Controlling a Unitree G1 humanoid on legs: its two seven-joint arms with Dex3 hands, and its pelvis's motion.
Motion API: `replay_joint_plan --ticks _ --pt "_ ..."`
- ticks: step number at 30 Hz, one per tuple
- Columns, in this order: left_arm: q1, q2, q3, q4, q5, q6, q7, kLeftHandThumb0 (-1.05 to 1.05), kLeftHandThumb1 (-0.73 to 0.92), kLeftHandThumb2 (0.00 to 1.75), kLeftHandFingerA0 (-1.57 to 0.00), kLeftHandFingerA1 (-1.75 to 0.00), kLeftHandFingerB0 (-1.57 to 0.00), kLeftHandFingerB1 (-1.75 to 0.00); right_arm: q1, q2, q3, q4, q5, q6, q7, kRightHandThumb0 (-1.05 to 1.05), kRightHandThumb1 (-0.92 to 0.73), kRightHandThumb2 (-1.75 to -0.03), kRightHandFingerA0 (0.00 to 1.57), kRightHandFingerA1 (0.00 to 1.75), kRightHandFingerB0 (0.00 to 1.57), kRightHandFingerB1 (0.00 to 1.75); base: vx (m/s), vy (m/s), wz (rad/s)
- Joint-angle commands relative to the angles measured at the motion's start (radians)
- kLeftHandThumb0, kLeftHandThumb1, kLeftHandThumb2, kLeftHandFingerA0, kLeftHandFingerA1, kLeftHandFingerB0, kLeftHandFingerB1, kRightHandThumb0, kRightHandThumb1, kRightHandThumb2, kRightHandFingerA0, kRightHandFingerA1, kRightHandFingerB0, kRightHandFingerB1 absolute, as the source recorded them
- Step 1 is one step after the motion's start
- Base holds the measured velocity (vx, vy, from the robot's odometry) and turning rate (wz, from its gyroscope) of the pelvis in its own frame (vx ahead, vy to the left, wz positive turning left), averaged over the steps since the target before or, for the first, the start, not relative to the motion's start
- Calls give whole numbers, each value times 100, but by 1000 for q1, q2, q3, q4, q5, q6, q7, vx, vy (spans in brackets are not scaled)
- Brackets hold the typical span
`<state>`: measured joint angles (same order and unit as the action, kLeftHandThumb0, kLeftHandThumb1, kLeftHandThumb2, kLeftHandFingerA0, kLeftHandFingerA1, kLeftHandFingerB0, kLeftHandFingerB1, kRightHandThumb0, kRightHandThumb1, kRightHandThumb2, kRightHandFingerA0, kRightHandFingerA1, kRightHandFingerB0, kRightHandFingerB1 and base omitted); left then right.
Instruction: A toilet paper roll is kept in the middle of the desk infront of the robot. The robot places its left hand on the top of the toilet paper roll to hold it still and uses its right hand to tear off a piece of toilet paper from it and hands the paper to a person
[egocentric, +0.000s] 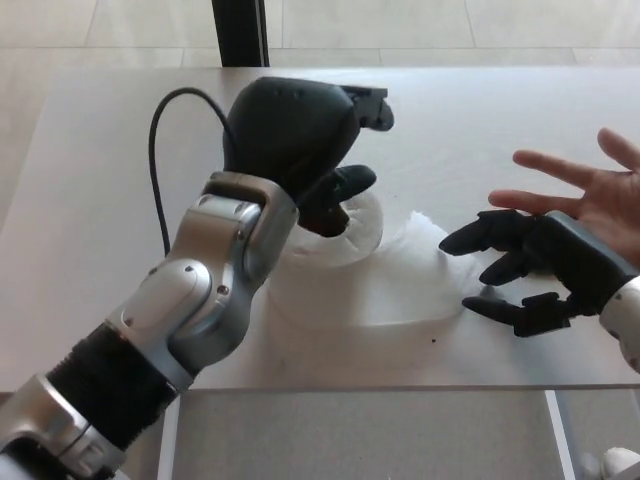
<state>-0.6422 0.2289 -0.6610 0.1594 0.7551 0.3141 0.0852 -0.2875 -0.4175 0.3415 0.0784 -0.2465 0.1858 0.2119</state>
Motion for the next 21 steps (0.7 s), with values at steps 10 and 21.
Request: replay_joint_plan --ticks 10,21 --pt "130 82 39 55 122 -90 159 -45 64 62 -88 -64 -77 -50 29 75 -46 1 -150 -73 -197 -41 -62 -58 35 63 50 40 0 0 0" --pt "131 32 42 90 136 -139 197 -44 64 60 -86 -63 -80 -49 -17 57 49 -52 -264 56 -58 -91 -53 -79 0 3 6 20 0 0 0"
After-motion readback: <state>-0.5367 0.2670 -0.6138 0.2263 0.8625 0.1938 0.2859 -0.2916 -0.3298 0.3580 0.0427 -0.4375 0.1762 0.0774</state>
